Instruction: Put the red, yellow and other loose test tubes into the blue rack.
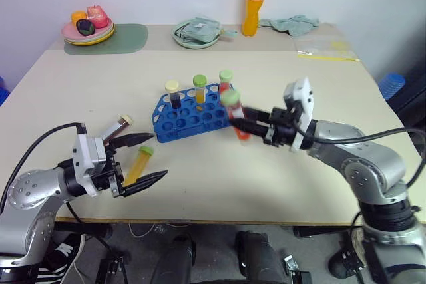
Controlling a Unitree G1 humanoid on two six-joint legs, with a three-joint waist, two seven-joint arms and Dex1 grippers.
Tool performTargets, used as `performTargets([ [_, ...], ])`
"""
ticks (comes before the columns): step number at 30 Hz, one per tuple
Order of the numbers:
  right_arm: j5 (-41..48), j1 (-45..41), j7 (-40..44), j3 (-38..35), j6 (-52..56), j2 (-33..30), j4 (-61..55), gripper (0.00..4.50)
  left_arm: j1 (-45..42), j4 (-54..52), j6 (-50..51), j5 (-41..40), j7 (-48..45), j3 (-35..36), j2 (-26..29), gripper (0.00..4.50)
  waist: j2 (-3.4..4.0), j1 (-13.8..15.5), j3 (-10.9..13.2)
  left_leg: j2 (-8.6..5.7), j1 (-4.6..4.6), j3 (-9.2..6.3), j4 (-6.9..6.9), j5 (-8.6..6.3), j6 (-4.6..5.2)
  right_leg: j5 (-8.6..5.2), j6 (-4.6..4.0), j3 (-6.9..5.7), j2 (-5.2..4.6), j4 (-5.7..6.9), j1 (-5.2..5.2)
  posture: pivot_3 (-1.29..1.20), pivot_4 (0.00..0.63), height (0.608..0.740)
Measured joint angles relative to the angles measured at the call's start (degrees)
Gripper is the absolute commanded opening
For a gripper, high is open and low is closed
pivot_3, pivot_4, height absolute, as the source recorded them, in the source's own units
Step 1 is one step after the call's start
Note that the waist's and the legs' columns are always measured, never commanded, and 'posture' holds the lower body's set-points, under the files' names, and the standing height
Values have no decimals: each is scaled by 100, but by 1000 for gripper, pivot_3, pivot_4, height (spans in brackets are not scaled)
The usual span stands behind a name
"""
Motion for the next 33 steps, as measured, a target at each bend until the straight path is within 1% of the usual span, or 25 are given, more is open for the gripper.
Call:
performTargets([
  [2,-439,0,-165,73,-481,359,273,763,-5,74,11,-28,-5,0,0,4500,0,-2,0,3,0,0,-4,0,-1,7,-12,0,4,0,-3,0,150,740],
  [5,-1567,-43,-872,345,-1929,1537,1303,763,-187,297,9,-17,60,2,-4,4500,0,-30,0,21,4,4,-12,4,-7,16,-23,3,23,8,-13,0,150,740],
  [6,-1838,-57,-1066,453,-2255,1811,1606,763,-264,337,5,-6,95,3,-4,4500,3,-27,2,26,2,3,-14,8,-14,19,-26,4,28,10,-19,0,150,740],
  [8,-2352,-153,-1286,584,-2941,2082,2210,763,-335,445,2,9,162,17,-4,4500,6,-23,3,27,1,5,-18,12,-22,28,-15,8,30,11,-24,0,150,740],
  [12,-2958,-456,-1354,601,-3976,2227,3187,763,-390,612,7,29,237,82,-3,4500,3,-15,1,27,2,5,-17,14,-25,28,-19,9,32,9,-20,0,150,740],
  [17,-3291,-492,-1228,604,-4740,2305,4235,763,-401,600,7,59,191,66,-1,4500,5,-35,2,40,5,6,-18,14,-25,28,-31,13,47,10,-21,0,150,740],
  [21,-3406,-576,-1157,575,-5229,2314,4736,763,-402,592,9,59,177,66,-1,4500,5,-81,2,44,10,6,-18,14,-25,32,-35,14,51,12,-18,0,150,740],
  [25,-3407,-827,-1205,400,-5400,2343,5236,763,-403,539,14,59,183,64,-1,4500,5,-149,2,45,26,7,-19,14,-25,29,-44,17,52,19,-8,0,150,740],
  [33,-3444,-959,-1200,309,-5719,2438,5635,763,-443,536,23,59,175,63,7,4500,5,-159,2,48,57,19,-30,14,-24,28,-45,30,56,23,8,0,150,740],
])
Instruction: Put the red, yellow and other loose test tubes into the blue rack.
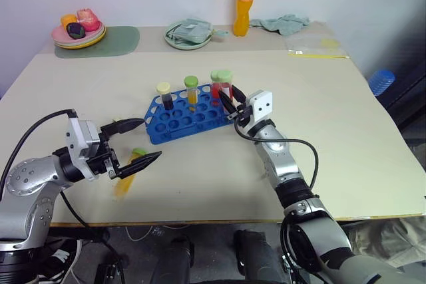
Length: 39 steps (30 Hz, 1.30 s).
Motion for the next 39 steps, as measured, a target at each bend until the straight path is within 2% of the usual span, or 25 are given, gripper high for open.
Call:
performTargets([
  [8,-7,-204,-13,-67,-16,205,267,763,2,-4,16,0,-6,0,3,4500,0,0,0,1,2,3,0,0,0,0,0,2,1,4,0,0,150,740],
  [29,152,-12,33,-284,60,384,270,763,57,-105,93,3,-12,100,45,4500,2,2,1,2,3,4,1,0,0,0,-1,4,2,4,0,0,150,740],
  [31,246,-13,106,-327,72,417,270,1827,55,-105,93,3,-14,101,51,4500,2,1,1,2,2,5,1,0,0,0,0,4,2,4,0,0,150,740],
  [32,321,-12,181,-371,93,426,270,2119,55,-105,93,3,-15,102,52,4500,2,2,1,2,2,5,1,0,0,0,0,4,2,4,0,0,150,740],
  [36,404,-11,405,-411,105,419,268,4301,55,-105,93,4,-16,102,53,4500,3,-1,2,3,3,5,0,0,0,0,0,4,3,5,-1,0,150,740],
  [37,402,-9,418,-412,105,412,263,4467,55,-105,93,4,-15,102,53,4500,3,-2,2,3,3,5,0,0,0,0,0,4,3,5,-1,0,150,740],
  [39,390,-1,447,-412,105,385,256,4467,55,-105,93,4,-15,102,53,4500,3,-2,2,4,3,5,0,0,0,0,0,4,4,5,-1,0,150,740],
])
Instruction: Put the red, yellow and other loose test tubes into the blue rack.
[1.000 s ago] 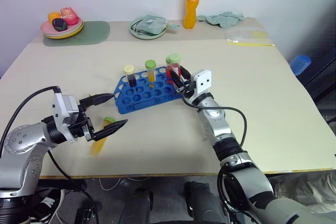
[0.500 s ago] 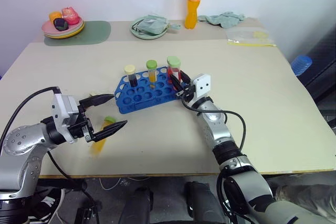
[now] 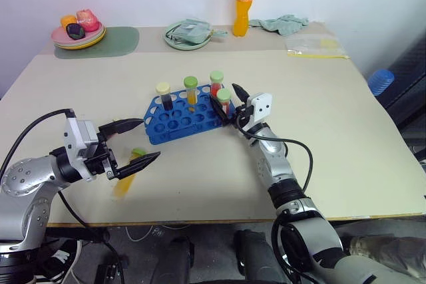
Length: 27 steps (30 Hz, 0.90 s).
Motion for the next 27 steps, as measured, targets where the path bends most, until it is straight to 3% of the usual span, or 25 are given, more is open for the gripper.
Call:
performTargets([
  [6,-68,225,241,92,96,-314,-508,4467,77,-57,23,-1,12,38,16,4500,1,12,0,0,-2,1,1,0,0,0,0,1,-1,-2,1,0,150,740],
  [15,430,873,1168,-121,1167,-1795,-2314,4467,647,-716,670,-216,413,411,193,4500,3,11,2,2,-4,5,1,-1,1,-2,-1,2,-4,-5,1,0,150,740],
  [20,1514,1432,2118,-404,2349,-2843,-3938,4467,1327,-1346,1741,-351,921,884,629,4500,5,9,4,7,-4,8,3,-4,5,-22,14,2,-4,-9,3,0,150,740],
  [24,2316,1719,3107,-312,3220,-3581,-4848,4467,1090,-1626,3442,-816,2040,1321,1096,4500,7,38,11,7,-3,7,15,-4,5,-25,18,1,-5,-4,9,0,150,740],
  [27,2600,1573,3439,-299,3511,-3712,-5100,4467,930,-1646,4523,-1082,2534,1540,1545,4500,5,16,11,7,-1,13,15,-4,5,-25,19,1,-6,-8,10,0,150,740],
])
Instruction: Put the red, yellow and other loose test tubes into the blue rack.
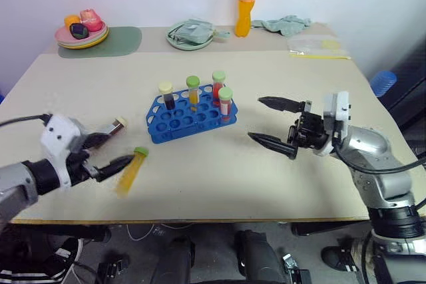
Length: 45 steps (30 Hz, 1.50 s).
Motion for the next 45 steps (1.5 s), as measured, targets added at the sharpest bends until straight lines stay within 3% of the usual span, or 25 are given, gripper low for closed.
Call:
performTargets([
  [3,115,-129,381,143,99,-32,-103,4467,-275,-127,998,-89,332,-146,537,4500,-5,1,8,0,-4,1,-7,0,0,0,0,-1,0,-3,-6,0,150,740],
  [7,76,-207,770,352,50,-30,-127,4467,-1279,314,1884,-314,557,-482,669,4500,-2,33,10,-3,-5,3,-7,0,-1,2,3,-3,-1,-5,-5,0,150,740],
  [11,-42,-197,838,448,-43,17,-101,4467,-1912,753,2519,-314,625,-1316,719,4500,-4,22,10,-3,-5,4,-7,0,-1,4,2,-2,-1,-5,-6,0,150,740],
  [20,-167,101,700,462,-118,65,-304,4467,-3089,1480,3510,-217,906,-2388,-218,4500,-10,33,7,-3,-6,3,-4,0,-2,6,4,-2,-1,-2,-7,0,150,740],
  [32,-241,362,566,463,-113,27,-527,4467,-3492,2024,3602,37,875,-2967,-346,4500,-12,65,6,-5,-7,4,-1,0,-2,5,4,-2,-4,-3,-5,0,150,740],
  [39,-296,403,442,483,-108,38,-563,4500,-3675,2357,3603,189,932,-3054,-562,1063,-12,132,5,-6,-5,5,-2,0,-2,5,4,-1,-4,-1,-5,0,150,740],
  [40,-299,402,432,484,-108,38,-572,4500,-3675,2365,3603,191,929,-3052,-565,788,-12,136,4,-6,-5,5,-1,0,-2,5,4,-1,-4,-1,-5,0,150,740],
  [45,-356,402,378,485,-109,38,-577,4500,-3625,2409,3604,215,997,-2888,-563,761,-12,129,5,-5,-4,5,-2,0,-2,5,3,-1,-4,1,-7,0,150,740],
])
